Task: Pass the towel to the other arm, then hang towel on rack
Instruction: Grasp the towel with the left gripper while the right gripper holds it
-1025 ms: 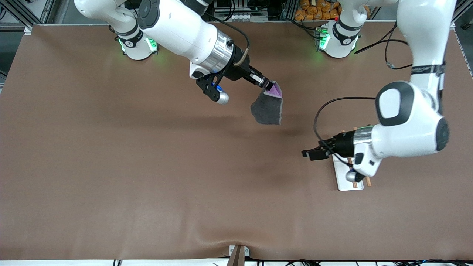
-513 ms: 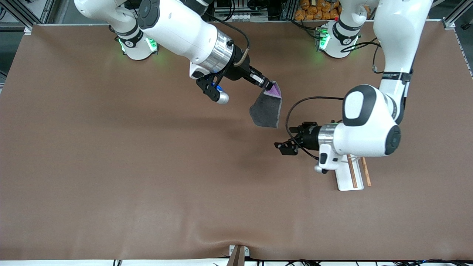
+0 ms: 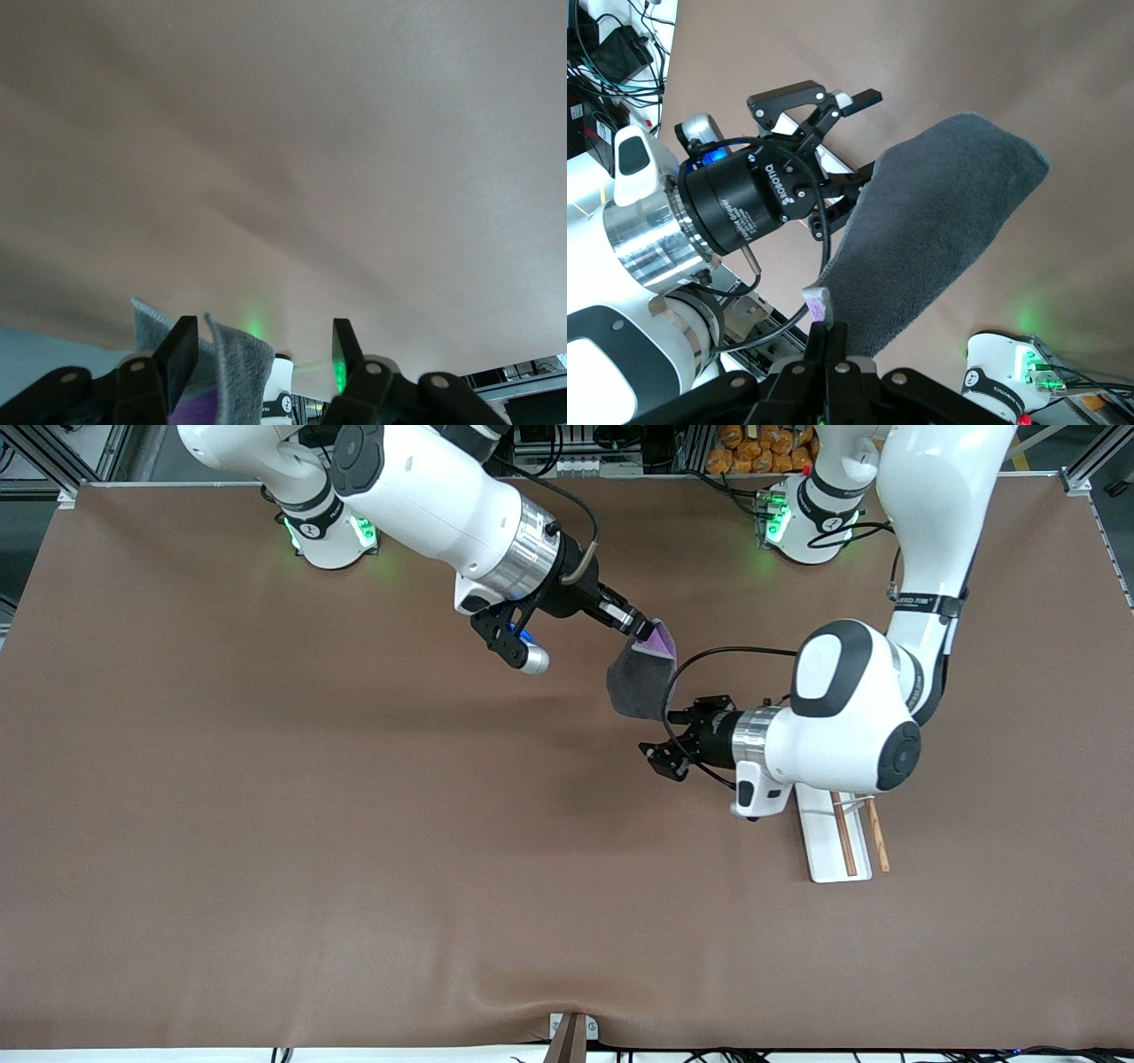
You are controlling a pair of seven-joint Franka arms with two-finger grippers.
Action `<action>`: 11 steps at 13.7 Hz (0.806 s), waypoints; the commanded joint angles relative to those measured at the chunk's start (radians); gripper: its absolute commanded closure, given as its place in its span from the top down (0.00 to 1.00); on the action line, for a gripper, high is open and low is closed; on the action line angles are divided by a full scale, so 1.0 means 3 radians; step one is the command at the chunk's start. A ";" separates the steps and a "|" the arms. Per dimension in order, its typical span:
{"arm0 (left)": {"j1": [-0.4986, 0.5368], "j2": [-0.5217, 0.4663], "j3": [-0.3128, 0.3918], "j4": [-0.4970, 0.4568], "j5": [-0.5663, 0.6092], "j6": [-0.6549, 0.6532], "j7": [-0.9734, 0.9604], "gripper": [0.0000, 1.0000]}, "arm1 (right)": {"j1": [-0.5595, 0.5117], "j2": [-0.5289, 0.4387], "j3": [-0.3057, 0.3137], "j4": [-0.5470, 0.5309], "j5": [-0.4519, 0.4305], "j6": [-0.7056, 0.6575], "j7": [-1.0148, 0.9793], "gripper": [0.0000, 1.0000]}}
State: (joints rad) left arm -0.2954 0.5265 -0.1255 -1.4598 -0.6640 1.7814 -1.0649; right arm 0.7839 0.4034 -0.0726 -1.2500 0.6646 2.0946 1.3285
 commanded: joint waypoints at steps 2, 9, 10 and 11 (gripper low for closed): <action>-0.0023 0.0029 0.0030 0.0075 -0.0042 -0.0098 -0.0147 0.68 | 0.0025 0.0051 -0.0029 0.0107 0.0055 -0.0043 0.0066 0.00; -0.0038 0.0019 0.0030 0.0085 -0.0042 -0.0237 -0.0224 0.20 | 0.0020 0.0051 -0.0034 0.0107 0.0055 -0.0043 0.0066 0.00; -0.0038 0.0024 0.0030 0.0085 -0.0047 -0.0237 -0.0209 0.00 | 0.0020 0.0051 -0.0034 0.0107 0.0055 -0.0043 0.0066 0.00; -0.0038 0.0029 0.0030 0.0085 -0.0047 -0.0237 -0.0193 0.00 | 0.0020 0.0051 -0.0034 0.0107 0.0055 -0.0043 0.0066 0.00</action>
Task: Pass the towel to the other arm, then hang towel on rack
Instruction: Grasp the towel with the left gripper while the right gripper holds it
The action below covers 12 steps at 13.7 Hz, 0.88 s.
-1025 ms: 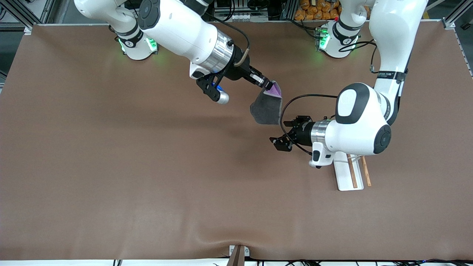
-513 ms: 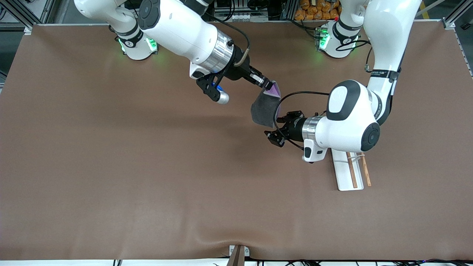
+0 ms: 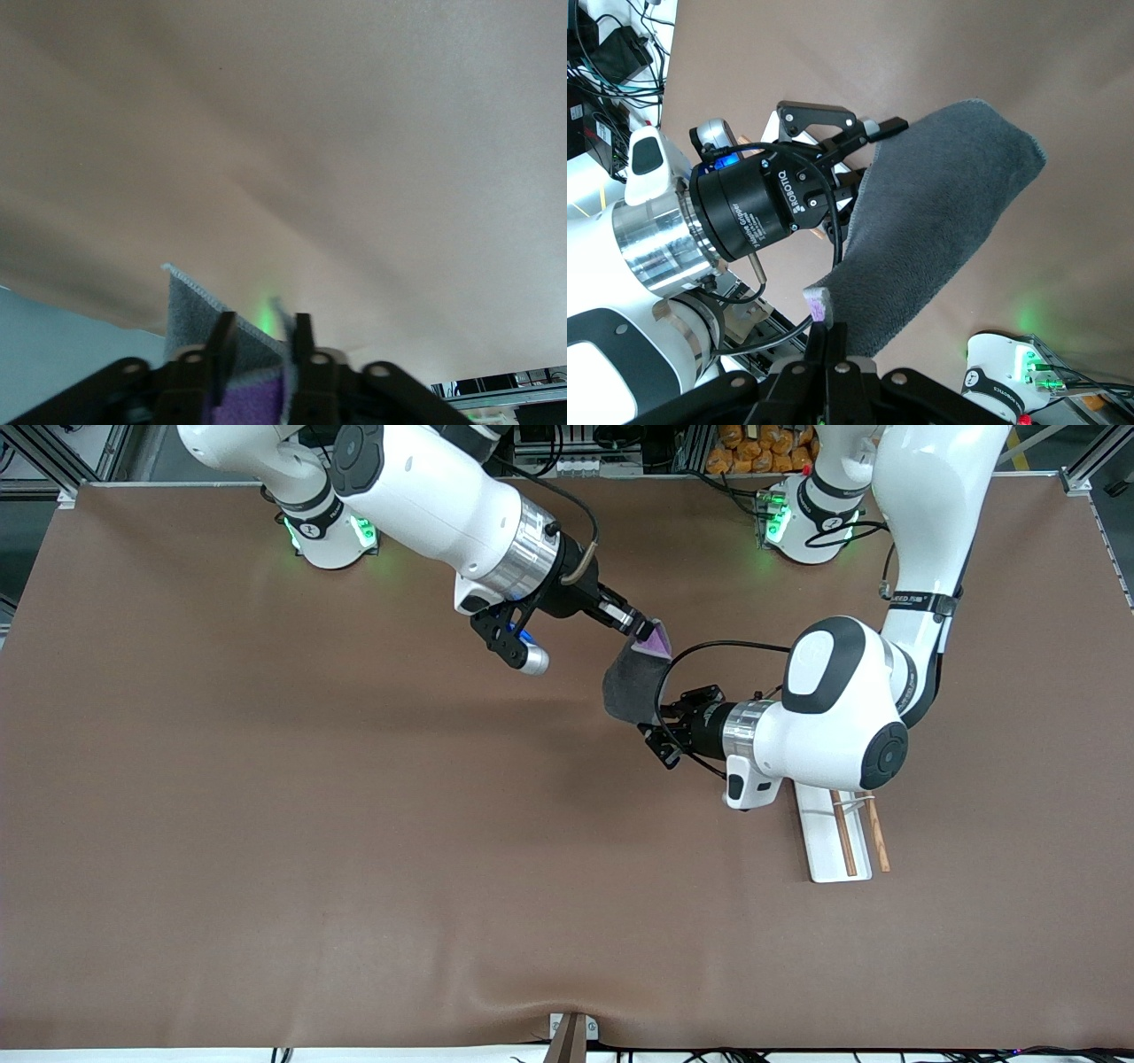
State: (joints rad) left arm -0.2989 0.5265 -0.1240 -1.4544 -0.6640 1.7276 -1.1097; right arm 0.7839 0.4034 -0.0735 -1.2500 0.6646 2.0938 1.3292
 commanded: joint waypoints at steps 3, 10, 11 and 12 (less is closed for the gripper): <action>-0.0016 0.0035 0.0025 0.0067 -0.0021 -0.0057 -0.0029 0.00 | 0.0015 0.0051 -0.0031 0.0107 0.0050 -0.0071 0.0064 0.00; 0.0428 -0.0149 0.0056 0.0103 -0.0031 -0.0057 0.0395 0.00 | 0.0010 0.0036 -0.0036 0.0102 0.0009 -0.0097 0.0079 1.00; 0.0505 -0.0190 0.0055 0.0103 -0.0031 -0.0057 0.0461 0.00 | 0.0025 0.0031 -0.0041 0.0102 -0.0047 -0.0127 0.0074 1.00; 0.0546 -0.0211 0.0061 0.0103 -0.0031 -0.0057 0.0553 0.00 | 0.0000 0.0021 -0.0041 0.0102 -0.0068 -0.0193 0.0074 1.00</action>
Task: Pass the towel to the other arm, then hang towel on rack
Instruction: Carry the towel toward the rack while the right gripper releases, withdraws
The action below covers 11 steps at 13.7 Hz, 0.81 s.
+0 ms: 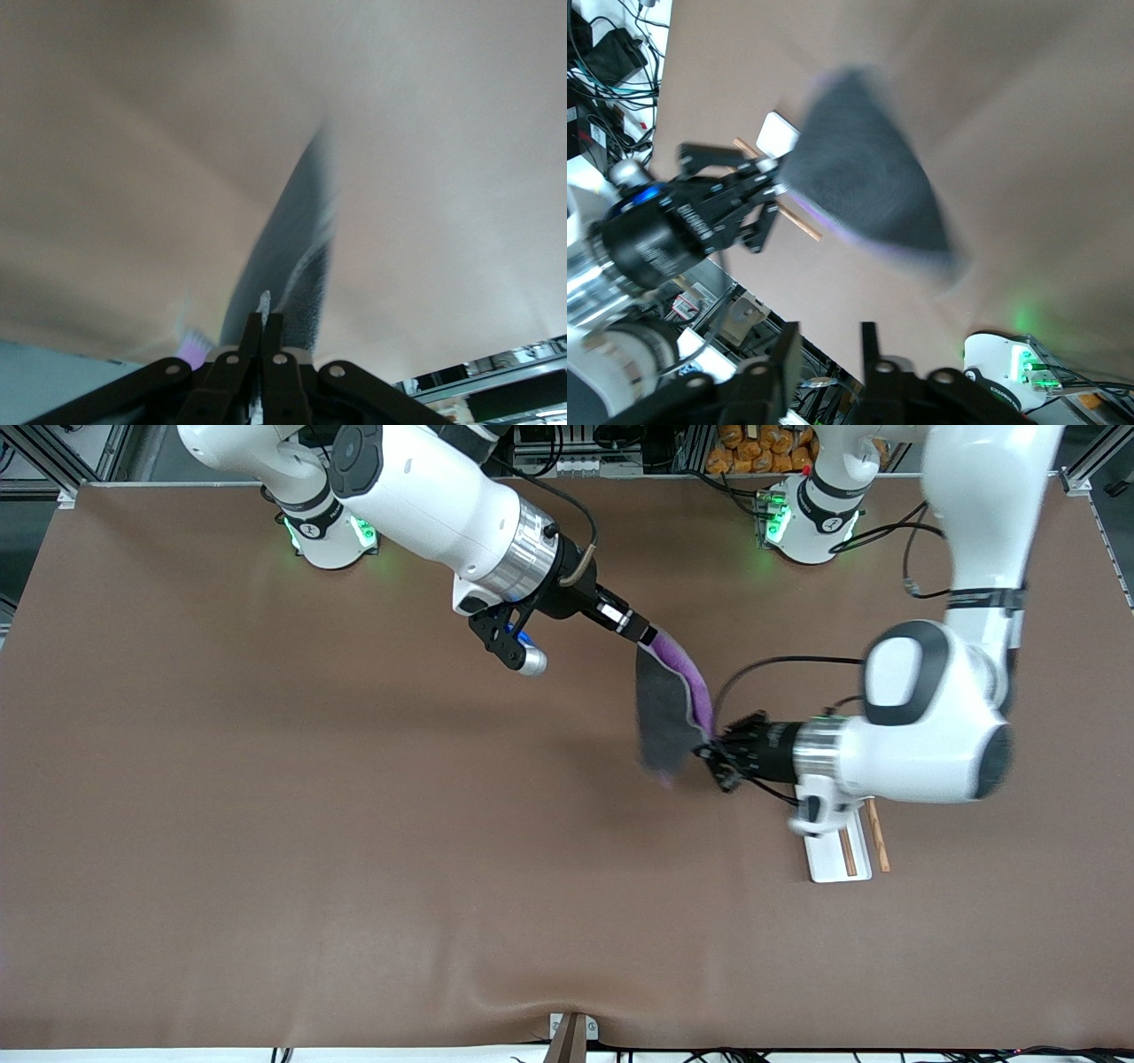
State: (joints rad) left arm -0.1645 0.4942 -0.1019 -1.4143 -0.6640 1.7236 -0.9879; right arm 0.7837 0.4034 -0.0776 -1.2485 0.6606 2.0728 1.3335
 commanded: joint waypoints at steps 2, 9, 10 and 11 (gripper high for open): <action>0.0215 -0.0108 -0.0013 -0.0031 -0.0021 -0.0054 0.0301 0.00 | -0.0040 0.0015 -0.0043 0.0097 -0.0070 -0.0338 0.0060 1.00; 0.0768 -0.0083 0.0002 -0.0046 0.0127 -0.0289 0.1395 0.00 | -0.0433 -0.0031 -0.0043 0.0097 -0.0319 -0.0972 -0.0240 1.00; 0.0804 -0.0068 0.0002 -0.0046 0.0183 -0.0294 0.1487 0.00 | -0.0479 -0.0041 -0.0043 0.0091 -0.0427 -0.1034 -0.0373 1.00; 0.0834 -0.0042 0.0002 -0.0046 0.0254 -0.0300 0.1569 0.00 | -0.0536 -0.0041 -0.0048 0.0086 -0.0524 -0.1130 -0.0410 1.00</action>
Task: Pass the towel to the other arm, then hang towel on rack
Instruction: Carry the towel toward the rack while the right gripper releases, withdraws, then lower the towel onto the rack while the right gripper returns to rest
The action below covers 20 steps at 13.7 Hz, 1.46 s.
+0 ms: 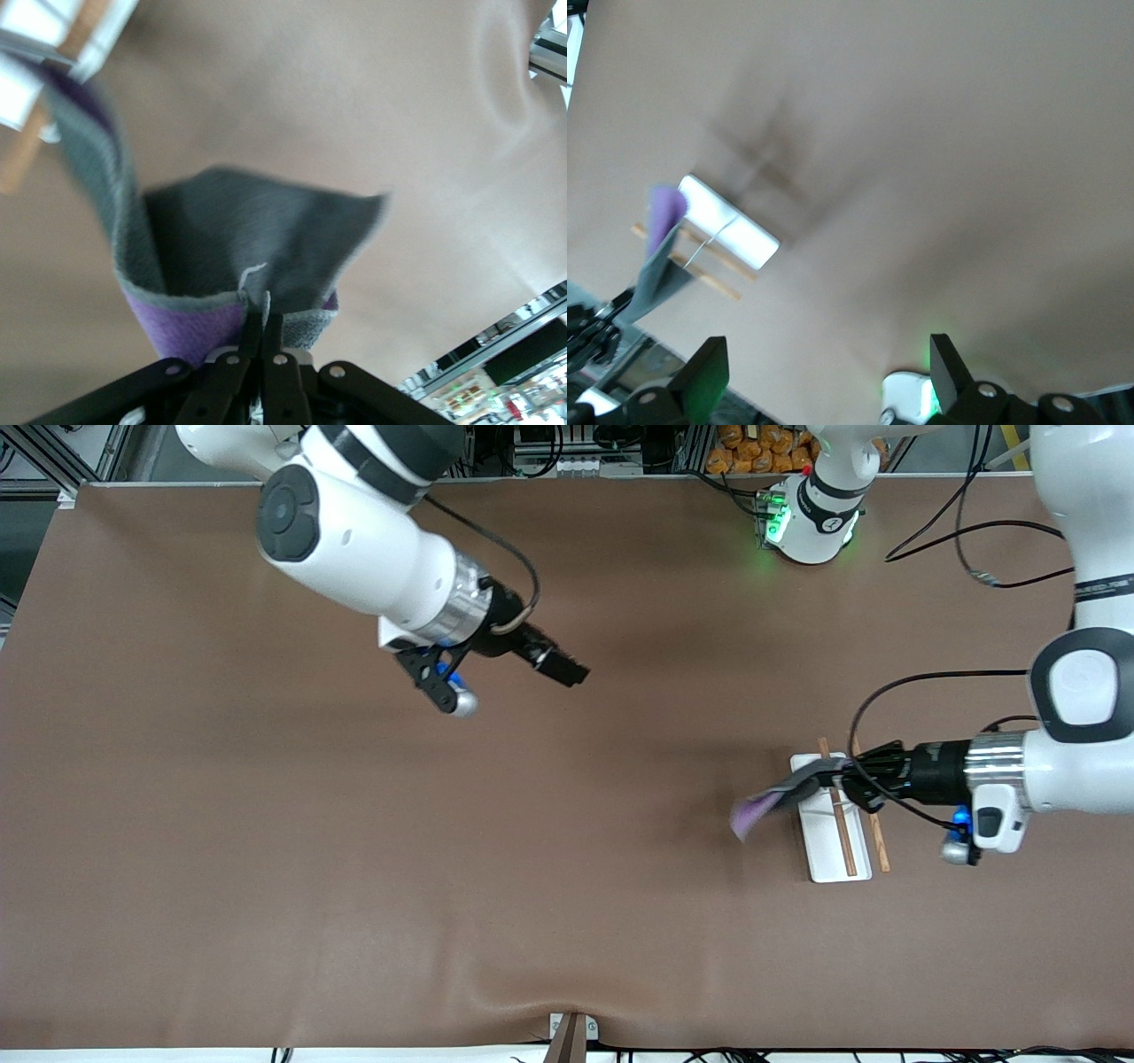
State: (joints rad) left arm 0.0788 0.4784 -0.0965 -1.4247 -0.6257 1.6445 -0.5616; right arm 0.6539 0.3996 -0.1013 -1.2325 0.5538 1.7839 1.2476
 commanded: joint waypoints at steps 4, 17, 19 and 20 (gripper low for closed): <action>0.0207 0.0057 -0.0016 -0.0017 0.0408 -0.0036 0.0664 0.00 | -0.0420 -0.0038 0.0031 0.0033 -0.0363 -0.0606 -0.0420 1.00; 0.0284 -0.0152 -0.0047 0.0004 0.1124 -0.0291 0.1125 0.00 | -0.1254 -0.0186 0.0031 0.0018 -0.1697 -0.1508 -0.2036 1.00; 0.0290 -0.0163 -0.0031 0.0004 0.1124 -0.0317 0.1141 0.00 | -0.1356 -0.0222 0.0036 0.0018 -0.1687 -0.1508 -0.2133 1.00; 0.0290 -0.0148 -0.0021 0.0004 0.1119 -0.0317 0.1196 0.00 | -0.1397 -0.0232 0.0036 0.0018 -0.1697 -0.1493 -0.2296 1.00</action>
State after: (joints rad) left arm 0.1607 0.4449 -0.1023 -1.4163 -0.3122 1.5641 -0.2324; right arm 0.2650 0.3528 -0.1082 -1.2231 0.0703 1.3434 0.6229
